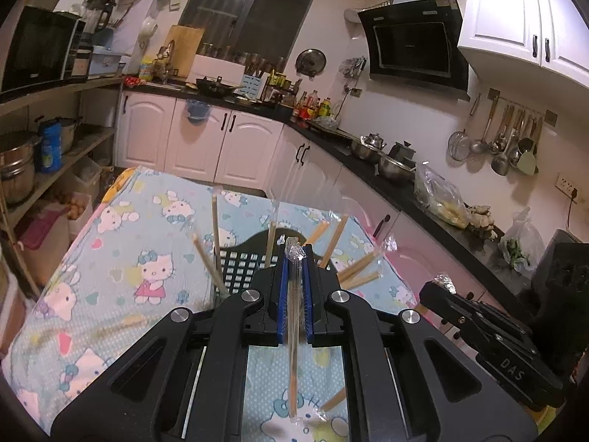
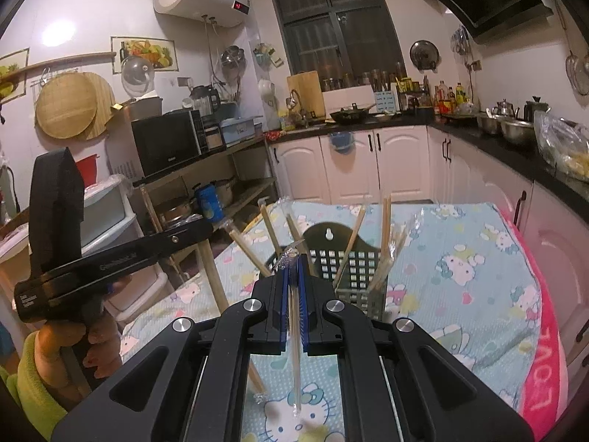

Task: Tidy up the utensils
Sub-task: 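Lift both held chopsticks and carry them above the green caddy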

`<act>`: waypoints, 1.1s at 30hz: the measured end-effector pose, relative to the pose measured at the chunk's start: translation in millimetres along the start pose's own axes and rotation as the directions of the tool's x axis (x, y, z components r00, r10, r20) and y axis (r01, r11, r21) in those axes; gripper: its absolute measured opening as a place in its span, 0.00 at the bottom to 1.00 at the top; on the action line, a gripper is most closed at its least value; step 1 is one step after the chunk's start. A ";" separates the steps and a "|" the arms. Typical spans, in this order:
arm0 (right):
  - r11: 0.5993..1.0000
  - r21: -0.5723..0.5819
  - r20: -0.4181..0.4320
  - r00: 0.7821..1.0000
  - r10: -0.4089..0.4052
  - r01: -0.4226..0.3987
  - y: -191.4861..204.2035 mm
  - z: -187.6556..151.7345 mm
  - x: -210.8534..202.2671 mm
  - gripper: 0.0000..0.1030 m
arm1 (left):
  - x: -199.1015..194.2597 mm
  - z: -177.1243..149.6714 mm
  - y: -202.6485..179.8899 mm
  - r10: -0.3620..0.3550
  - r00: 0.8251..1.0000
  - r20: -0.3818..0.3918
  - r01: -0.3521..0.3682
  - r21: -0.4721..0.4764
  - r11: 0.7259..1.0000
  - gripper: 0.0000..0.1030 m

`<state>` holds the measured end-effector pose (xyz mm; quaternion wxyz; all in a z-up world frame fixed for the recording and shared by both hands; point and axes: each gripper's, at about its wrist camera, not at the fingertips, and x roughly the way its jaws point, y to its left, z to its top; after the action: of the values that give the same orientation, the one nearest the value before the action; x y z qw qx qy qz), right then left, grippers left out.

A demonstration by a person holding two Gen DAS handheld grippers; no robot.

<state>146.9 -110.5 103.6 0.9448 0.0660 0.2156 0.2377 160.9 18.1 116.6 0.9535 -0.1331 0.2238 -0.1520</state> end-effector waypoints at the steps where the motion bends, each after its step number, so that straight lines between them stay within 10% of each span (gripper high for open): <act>1: 1.000 -0.001 0.006 1.000 -0.002 0.002 -0.3 2.6 0.1 0.05 | 0.9 3.3 -0.3 0.000 1.000 0.004 0.000 0.002 1.000 0.02; 33: 0.997 0.030 0.148 0.986 -0.070 0.066 -32.4 68.2 32.7 0.05 | 32.0 74.4 27.3 0.141 0.970 0.196 -0.132 -0.060 0.989 0.02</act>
<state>216.4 -124.9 145.2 0.9650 0.0880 0.1492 0.1971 229.3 45.9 159.8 0.9759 -0.1543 0.1393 -0.0666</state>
